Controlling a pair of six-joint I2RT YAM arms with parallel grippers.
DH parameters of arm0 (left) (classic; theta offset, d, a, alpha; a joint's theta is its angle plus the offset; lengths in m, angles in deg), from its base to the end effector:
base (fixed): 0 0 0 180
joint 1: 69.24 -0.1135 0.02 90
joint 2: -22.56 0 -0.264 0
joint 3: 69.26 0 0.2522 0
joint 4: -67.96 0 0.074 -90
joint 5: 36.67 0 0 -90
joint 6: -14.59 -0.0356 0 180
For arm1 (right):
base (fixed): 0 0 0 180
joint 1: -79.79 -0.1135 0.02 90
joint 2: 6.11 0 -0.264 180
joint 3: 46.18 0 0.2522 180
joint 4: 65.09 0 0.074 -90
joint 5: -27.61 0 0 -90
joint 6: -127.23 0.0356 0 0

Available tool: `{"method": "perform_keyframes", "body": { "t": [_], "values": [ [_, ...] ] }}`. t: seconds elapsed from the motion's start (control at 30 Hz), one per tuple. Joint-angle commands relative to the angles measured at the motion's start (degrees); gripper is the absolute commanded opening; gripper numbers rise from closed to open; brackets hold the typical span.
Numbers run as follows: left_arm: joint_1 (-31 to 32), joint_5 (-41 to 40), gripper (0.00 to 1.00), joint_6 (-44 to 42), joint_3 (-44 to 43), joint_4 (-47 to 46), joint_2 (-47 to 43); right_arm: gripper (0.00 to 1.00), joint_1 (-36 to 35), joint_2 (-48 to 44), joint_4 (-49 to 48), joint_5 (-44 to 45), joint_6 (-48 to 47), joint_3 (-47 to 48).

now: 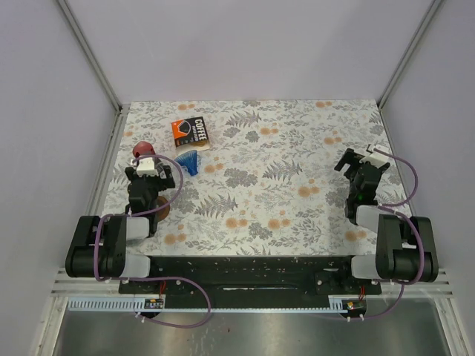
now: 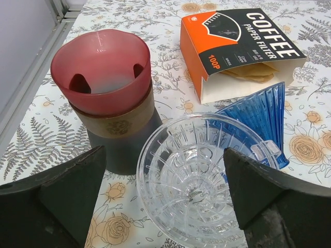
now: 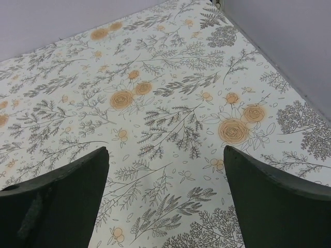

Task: Place the coffee filter in the dripper

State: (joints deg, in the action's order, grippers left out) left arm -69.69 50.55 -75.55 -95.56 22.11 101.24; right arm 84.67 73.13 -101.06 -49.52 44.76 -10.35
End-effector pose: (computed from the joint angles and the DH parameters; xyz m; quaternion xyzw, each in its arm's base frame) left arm 0.2310 0.0035 0.1601 -0.0182 0.7460 0.0215 0.6654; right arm 0.2601 -0.0302 0.1855 0.1542 0.7344 -0.0690 0.6574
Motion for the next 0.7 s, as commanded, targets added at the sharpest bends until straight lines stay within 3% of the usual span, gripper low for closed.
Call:
{"method": "perform_keyframes", "body": {
  "t": [0.0,0.13,0.27,0.33,0.47,0.67],
  "values": [
    [0.2,1.6,0.99,-0.7,-1.7,-2.3,0.3,0.99,-0.2,-5.8,3.2,1.6,1.8,1.3],
    [0.2,1.6,0.99,-0.7,-1.7,-2.3,0.3,0.99,-0.2,-9.5,1.9,-8.1,5.2,3.3],
    [0.1,1.4,0.99,-0.6,-2.0,-1.6,-0.4,0.99,-0.4,-11.8,15.8,-15.3,7.9,10.8],
    [0.1,-0.5,0.99,1.5,-4.5,5.0,-3.3,0.99,-0.8,-12.6,22.2,-16.8,7.9,14.1],
    [-3.2,6.0,0.99,-1.1,-16.1,28.8,-7.3,0.99,-3.1,-13.1,30.6,-18.9,7.6,18.9],
    [-3.9,11.8,0.99,-6.4,-22.7,41.2,-16.0,0.99,-12.1,-9.0,43.3,-22.4,1.0,29.8]
  ]
}}
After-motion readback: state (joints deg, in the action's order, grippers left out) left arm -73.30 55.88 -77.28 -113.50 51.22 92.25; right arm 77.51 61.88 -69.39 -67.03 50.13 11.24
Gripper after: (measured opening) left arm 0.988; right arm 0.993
